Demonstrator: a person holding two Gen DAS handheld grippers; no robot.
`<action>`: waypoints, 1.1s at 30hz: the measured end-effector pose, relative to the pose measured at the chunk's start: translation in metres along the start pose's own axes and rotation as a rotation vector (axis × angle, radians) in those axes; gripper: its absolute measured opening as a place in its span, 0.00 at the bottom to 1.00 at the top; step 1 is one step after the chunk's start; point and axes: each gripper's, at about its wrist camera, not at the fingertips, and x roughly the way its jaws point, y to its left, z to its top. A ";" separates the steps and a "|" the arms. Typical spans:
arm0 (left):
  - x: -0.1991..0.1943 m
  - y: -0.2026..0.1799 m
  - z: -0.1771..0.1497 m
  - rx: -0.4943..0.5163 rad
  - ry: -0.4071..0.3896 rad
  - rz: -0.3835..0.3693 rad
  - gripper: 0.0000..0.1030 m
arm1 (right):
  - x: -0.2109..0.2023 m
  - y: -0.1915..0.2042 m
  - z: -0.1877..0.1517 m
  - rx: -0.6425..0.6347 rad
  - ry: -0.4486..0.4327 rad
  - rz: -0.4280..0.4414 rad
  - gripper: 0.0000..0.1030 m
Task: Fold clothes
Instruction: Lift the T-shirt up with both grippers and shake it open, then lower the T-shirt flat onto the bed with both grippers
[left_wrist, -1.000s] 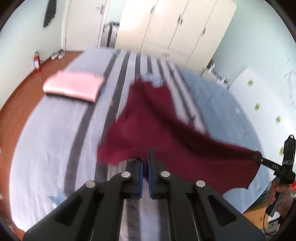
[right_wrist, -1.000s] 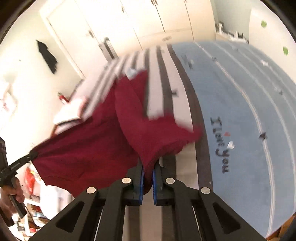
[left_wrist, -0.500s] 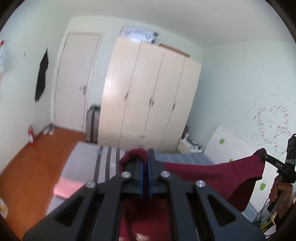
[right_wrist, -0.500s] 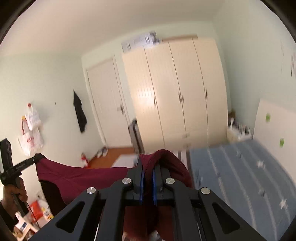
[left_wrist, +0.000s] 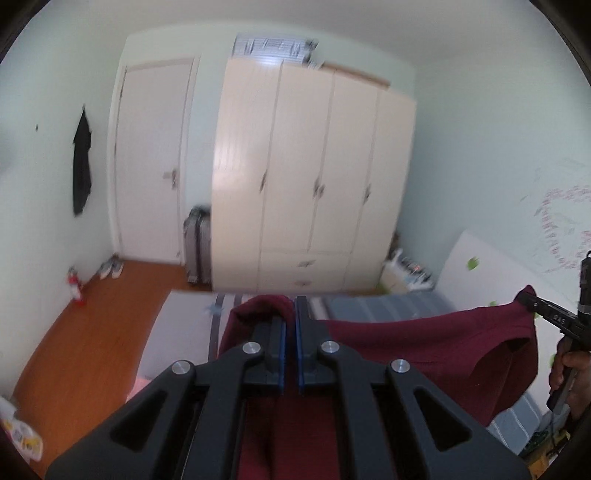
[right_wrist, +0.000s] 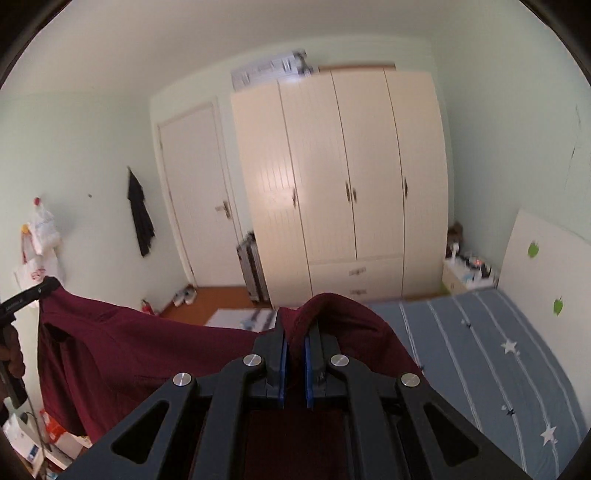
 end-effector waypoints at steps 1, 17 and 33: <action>0.029 0.002 -0.006 -0.009 0.018 0.016 0.03 | 0.025 -0.005 -0.003 0.003 0.019 -0.010 0.06; 0.200 -0.038 0.105 0.043 -0.178 0.126 0.02 | 0.198 -0.058 0.141 -0.031 -0.142 -0.080 0.06; 0.210 0.006 -0.320 -0.040 0.263 0.157 0.02 | 0.199 -0.073 -0.238 -0.095 0.239 -0.122 0.06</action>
